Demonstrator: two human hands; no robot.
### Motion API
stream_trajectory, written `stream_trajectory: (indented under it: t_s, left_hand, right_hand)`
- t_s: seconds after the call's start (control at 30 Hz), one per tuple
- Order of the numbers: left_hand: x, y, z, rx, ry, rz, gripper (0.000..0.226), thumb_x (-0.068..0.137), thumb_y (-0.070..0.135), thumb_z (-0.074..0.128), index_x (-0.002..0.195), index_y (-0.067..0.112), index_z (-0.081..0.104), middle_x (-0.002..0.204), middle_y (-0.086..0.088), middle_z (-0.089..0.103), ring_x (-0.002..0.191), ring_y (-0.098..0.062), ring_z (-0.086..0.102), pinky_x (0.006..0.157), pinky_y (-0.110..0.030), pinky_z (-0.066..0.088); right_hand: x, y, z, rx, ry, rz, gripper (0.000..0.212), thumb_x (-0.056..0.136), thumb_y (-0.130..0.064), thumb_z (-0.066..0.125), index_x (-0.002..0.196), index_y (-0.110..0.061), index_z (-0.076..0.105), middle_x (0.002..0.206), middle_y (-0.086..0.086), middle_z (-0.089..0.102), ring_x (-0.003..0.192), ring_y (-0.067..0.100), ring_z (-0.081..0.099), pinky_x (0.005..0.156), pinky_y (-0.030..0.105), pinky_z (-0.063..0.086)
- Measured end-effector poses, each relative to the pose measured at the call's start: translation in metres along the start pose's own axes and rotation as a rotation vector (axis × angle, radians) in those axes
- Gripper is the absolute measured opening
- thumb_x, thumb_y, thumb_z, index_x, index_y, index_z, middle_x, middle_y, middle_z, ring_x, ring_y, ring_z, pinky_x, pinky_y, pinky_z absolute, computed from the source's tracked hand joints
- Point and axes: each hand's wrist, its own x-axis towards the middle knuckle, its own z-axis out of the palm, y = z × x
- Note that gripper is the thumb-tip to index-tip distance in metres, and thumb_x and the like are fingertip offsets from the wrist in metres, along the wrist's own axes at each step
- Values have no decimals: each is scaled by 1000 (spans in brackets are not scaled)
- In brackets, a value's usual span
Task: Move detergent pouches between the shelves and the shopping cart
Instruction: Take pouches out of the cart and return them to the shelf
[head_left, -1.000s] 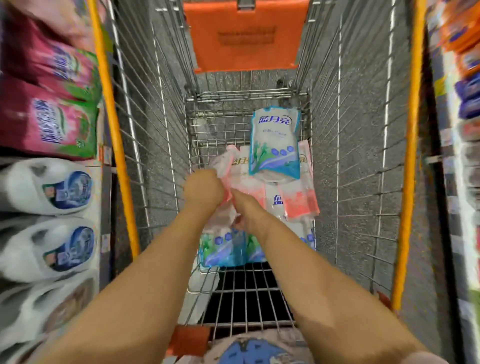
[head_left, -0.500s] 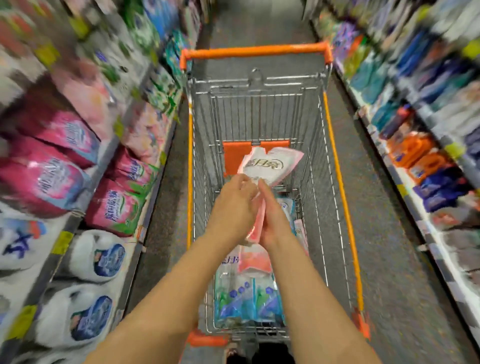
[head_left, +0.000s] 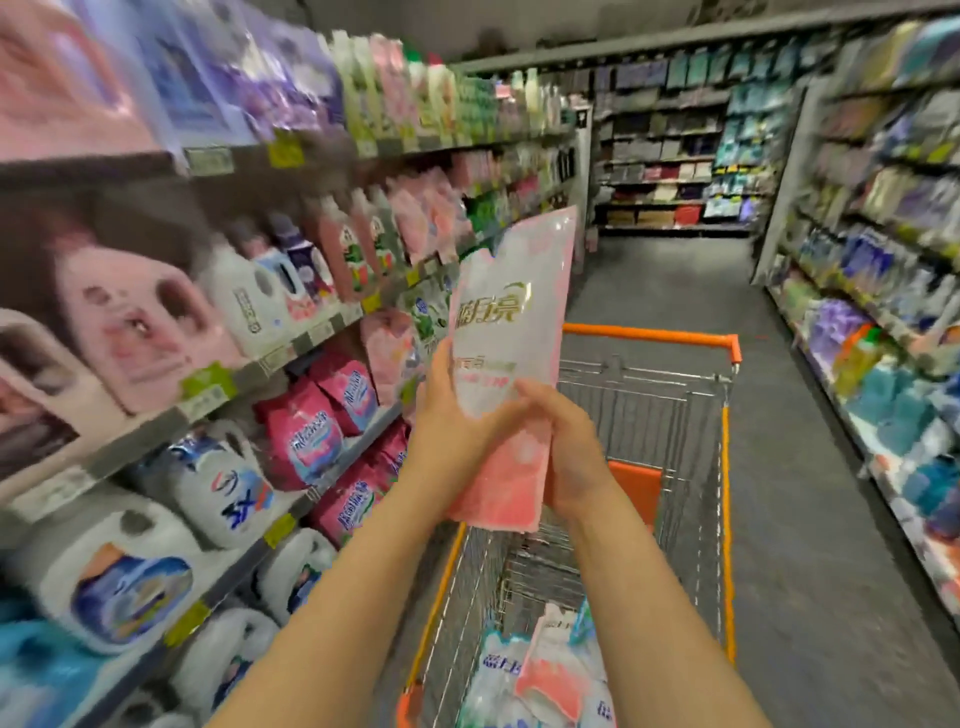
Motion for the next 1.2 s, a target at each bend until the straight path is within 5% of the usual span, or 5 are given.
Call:
stream_trajectory:
  t_s: [0.23, 0.47, 0.57, 0.67, 1.2]
  left_hand:
    - [-46, 53, -95, -157, 280, -73, 63, 67, 73, 56, 106, 23, 63, 105, -4, 69, 93, -21, 67, 85, -40, 54]
    - [-96, 82, -222, -162, 720, -35, 25, 95, 24, 48, 74, 21, 61, 75, 1, 60, 71, -15, 55, 70, -31, 51]
    - [-120, 87, -280, -120, 928, 67, 23, 94, 15, 48, 75, 17, 60, 70, 2, 56, 72, -16, 51, 64, -24, 45]
    - [-139, 95, -344, -177, 1092, 153, 32, 88, 12, 50, 57, 19, 55, 63, -3, 49, 66, -17, 43, 63, -33, 39]
    - [-188, 147, -601, 28, 1311, 425, 30, 91, 21, 48, 61, 18, 50, 74, -11, 52, 72, -22, 50, 70, -45, 49]
  right_hand:
    - [-21, 6, 100, 50, -284, 27, 32, 75, -21, 53, 99, -7, 70, 89, 9, 73, 77, 22, 70, 70, 30, 58]
    - [-37, 54, 225, 26, -477, 63, 44, 94, -7, 37, 74, -4, 76, 72, 8, 73, 63, 13, 70, 52, 19, 54]
    - [-37, 84, 285, -72, -487, 21, 36, 92, -23, 53, 123, -6, 60, 115, 13, 67, 102, 19, 66, 87, 33, 55]
    - [-33, 116, 341, -160, -510, 3, 27, 95, -25, 50, 120, -17, 55, 116, 9, 66, 102, 21, 65, 87, 37, 55]
    - [-28, 249, 605, -367, -387, -490, 36, 95, -43, 44, 109, -11, 51, 84, -11, 53, 78, 10, 51, 61, 19, 31]
